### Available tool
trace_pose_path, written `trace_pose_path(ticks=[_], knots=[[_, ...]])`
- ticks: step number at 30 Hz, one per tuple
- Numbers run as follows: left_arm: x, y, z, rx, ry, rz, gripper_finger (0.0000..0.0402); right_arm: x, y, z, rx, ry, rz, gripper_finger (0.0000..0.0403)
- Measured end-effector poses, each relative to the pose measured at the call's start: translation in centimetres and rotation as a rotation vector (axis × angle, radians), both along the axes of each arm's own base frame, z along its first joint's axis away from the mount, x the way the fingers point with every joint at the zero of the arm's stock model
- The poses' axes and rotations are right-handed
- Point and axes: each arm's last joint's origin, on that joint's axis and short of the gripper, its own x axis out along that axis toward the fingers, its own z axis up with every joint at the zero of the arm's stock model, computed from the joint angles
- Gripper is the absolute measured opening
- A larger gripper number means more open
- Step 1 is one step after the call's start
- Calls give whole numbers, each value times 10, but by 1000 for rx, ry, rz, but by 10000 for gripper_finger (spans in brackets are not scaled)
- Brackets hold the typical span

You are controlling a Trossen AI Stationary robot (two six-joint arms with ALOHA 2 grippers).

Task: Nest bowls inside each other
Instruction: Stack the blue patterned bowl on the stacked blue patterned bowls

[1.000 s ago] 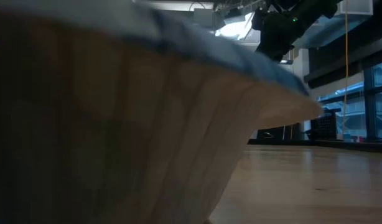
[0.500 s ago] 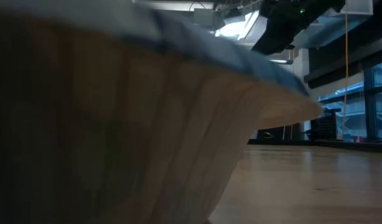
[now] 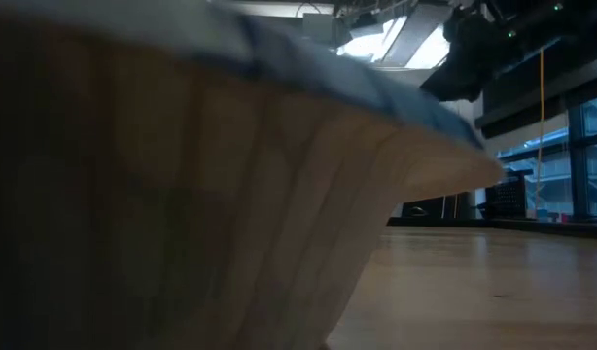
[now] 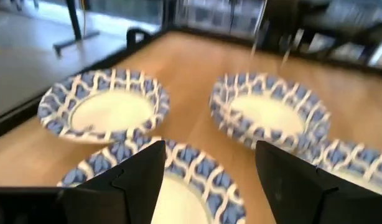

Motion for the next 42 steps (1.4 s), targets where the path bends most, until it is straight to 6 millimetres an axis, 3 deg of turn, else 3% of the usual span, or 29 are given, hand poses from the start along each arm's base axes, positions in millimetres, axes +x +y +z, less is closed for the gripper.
trace_pose_path(ticks=[9, 15, 25, 32, 42], knots=[[22, 1, 25, 34, 228, -61, 243, 1, 0, -1, 5, -30, -7, 193], [42, -4, 18, -44, 438, -128, 243, 2, -1, 0, 2, -39, -7, 193], [70, -16, 5, -69, 606, -238, 243, 2, 0, 0, 20, -46, -16, 193], [76, -18, -9, -109, 699, -209, 243, 2, -1, 0, 20, -45, -16, 193], [77, -18, -10, -113, 704, -207, 243, 2, 0, 0, 22, -45, -7, 193]])
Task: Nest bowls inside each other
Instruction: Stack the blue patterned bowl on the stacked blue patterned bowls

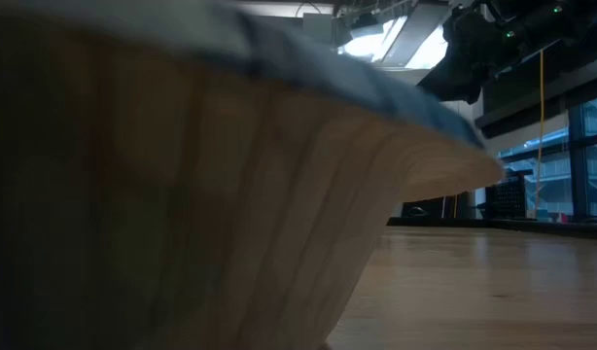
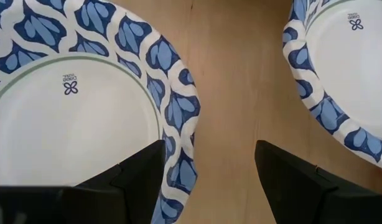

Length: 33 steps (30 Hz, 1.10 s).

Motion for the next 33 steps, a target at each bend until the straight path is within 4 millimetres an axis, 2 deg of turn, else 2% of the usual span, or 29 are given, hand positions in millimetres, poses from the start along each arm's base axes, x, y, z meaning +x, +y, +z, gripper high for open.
trace_pose_path(ticks=[15, 26, 33], knots=[[0, 0, 0, -48, -11, 73, 243, 0, 0, 0, 0, 1, 1, 193], [0, 3, -4, 61, 37, 101, 243, 0, 0, 0, 0, 1, 1, 193], [4, 4, -14, 66, 102, 81, 243, 0, 0, 0, 2, 0, 0, 193]])
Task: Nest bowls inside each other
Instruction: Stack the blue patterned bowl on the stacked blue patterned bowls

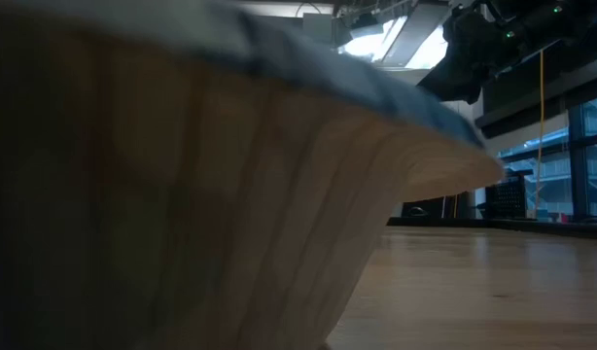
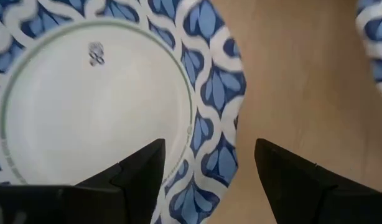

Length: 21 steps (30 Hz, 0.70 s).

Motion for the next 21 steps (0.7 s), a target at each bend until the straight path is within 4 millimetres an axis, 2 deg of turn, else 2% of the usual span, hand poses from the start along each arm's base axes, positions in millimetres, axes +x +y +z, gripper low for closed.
trace_pose_path(ticks=[6, 21], knots=[[3, 0, -8, -6, 43, 1, 221, 0, 0, 0, 1, 0, 0, 193], [3, 1, -10, 8, 54, 26, 104, 0, 0, 0, 0, 0, 0, 193]])
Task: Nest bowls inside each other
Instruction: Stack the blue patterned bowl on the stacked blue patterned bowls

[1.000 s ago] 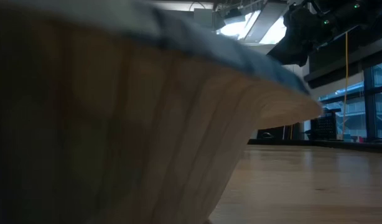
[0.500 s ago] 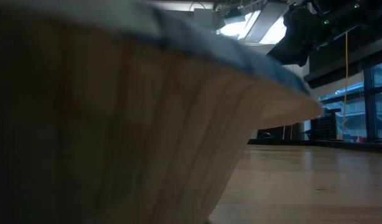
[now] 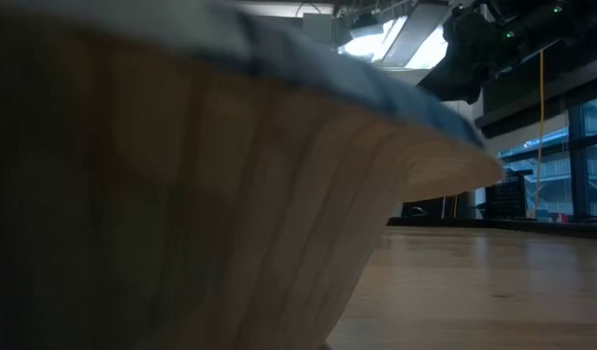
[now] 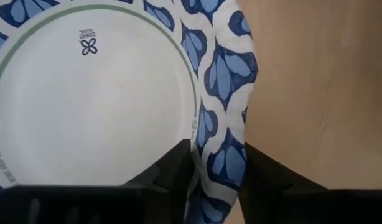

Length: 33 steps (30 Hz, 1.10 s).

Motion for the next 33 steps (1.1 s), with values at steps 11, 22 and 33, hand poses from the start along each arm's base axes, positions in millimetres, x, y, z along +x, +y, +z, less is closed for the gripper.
trace_pose_path(ticks=[11, 22, 33], knots=[[0, 0, 4, 3, -30, 39, 25, 0, 0, 0, -1, 0, 0, 193], [21, 2, 59, 11, -206, 17, 2, 0, 0, 0, -2, 1, 1, 193], [60, -11, 136, 123, -375, -213, 1, 0, 0, 0, -2, 2, 1, 193]])
